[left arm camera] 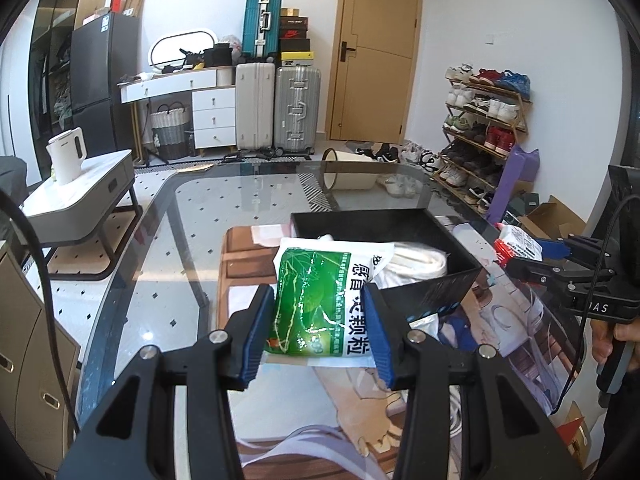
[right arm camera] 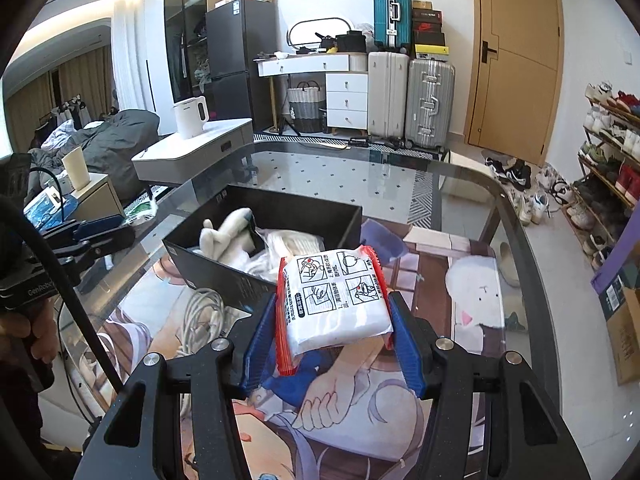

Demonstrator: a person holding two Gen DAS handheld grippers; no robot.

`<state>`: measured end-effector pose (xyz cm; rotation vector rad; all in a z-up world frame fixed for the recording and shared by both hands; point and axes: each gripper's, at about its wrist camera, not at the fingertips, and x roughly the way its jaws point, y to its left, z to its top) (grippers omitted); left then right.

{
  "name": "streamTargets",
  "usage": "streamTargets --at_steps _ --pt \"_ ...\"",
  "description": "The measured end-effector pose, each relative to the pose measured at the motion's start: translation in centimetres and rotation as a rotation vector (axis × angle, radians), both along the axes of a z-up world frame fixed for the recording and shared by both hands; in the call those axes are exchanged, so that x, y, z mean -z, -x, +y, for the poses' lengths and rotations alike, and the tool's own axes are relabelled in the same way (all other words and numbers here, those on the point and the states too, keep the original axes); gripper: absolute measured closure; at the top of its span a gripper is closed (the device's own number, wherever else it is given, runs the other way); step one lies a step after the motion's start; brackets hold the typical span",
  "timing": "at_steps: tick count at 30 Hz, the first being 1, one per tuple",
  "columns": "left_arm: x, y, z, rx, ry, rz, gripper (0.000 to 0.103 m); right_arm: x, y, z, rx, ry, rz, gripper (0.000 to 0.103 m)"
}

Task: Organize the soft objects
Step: 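Lift the sachet with the left tool while the right tool carries the packet over the box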

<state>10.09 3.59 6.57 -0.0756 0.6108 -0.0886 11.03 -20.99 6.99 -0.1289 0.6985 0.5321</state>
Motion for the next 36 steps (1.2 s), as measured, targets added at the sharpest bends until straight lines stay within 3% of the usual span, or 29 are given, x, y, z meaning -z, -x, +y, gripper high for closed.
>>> streamTargets --at_steps 18,36 --pt "-2.3 -2.4 -1.4 0.057 -0.014 -0.052 0.059 -2.0 -1.1 2.5 -0.064 0.020 -0.020 0.047" --pt "-0.8 -5.7 -2.2 0.088 -0.015 -0.023 0.059 -0.9 -4.4 5.0 -0.104 0.072 0.011 0.047"
